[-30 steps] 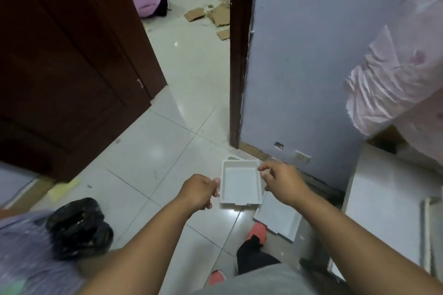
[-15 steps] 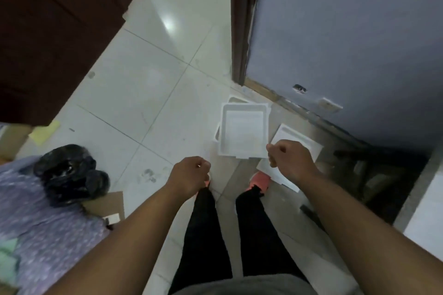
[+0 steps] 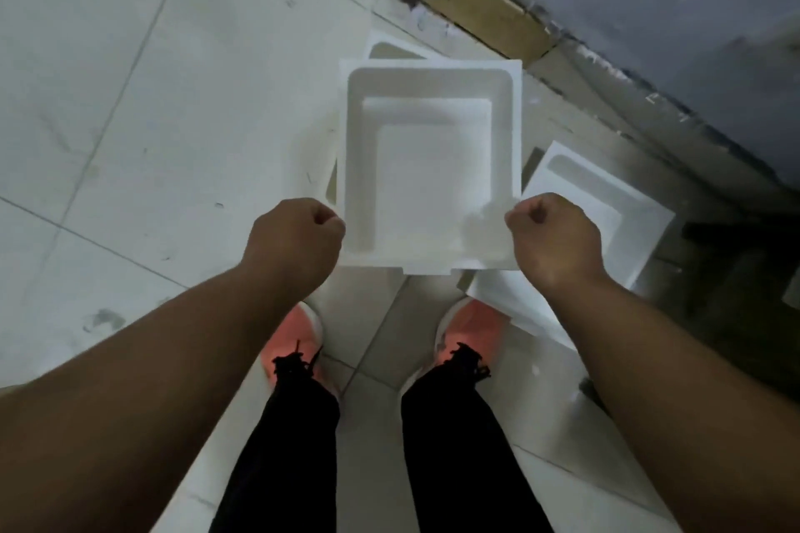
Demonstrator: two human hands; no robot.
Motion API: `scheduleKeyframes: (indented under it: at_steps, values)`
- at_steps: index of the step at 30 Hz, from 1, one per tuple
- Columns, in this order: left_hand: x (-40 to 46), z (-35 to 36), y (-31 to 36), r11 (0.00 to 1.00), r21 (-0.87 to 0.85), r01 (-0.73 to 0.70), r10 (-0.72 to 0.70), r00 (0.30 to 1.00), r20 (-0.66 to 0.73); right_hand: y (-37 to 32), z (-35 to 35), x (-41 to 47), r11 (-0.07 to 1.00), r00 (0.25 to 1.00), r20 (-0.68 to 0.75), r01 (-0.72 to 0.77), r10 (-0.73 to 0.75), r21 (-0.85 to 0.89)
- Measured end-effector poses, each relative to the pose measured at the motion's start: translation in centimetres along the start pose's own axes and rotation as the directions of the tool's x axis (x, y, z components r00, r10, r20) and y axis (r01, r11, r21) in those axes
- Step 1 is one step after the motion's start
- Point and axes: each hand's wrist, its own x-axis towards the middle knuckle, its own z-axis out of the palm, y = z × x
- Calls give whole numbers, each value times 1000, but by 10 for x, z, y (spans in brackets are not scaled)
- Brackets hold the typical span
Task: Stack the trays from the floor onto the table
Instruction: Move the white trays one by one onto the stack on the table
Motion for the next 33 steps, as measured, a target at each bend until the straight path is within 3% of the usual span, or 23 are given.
scheduleKeyframes:
  at_steps: [5, 11, 17, 25, 33]
  values:
    - [67, 51, -30, 984, 172, 49, -61, 996, 63, 33, 46, 52, 995, 988, -123, -95, 96, 22]
    - [92, 63, -35, 990, 138, -11, 9, 1000, 17, 39, 52, 71, 995, 987, -159, 4, -19, -96]
    - [87, 44, -16, 991, 132, -15, 21, 999, -42, 21, 26, 65, 998, 985, -170, -19, 10, -54]
    - [11, -49, 38, 993, 27, -111, 113, 988, -103, -37, -69, -8, 997, 976, -215, -26, 43, 79]
    - [-118, -201, 109, 968, -11, -252, 245, 951, -191, -119, -200, -132, 973, 971, -228, -13, 67, 229]
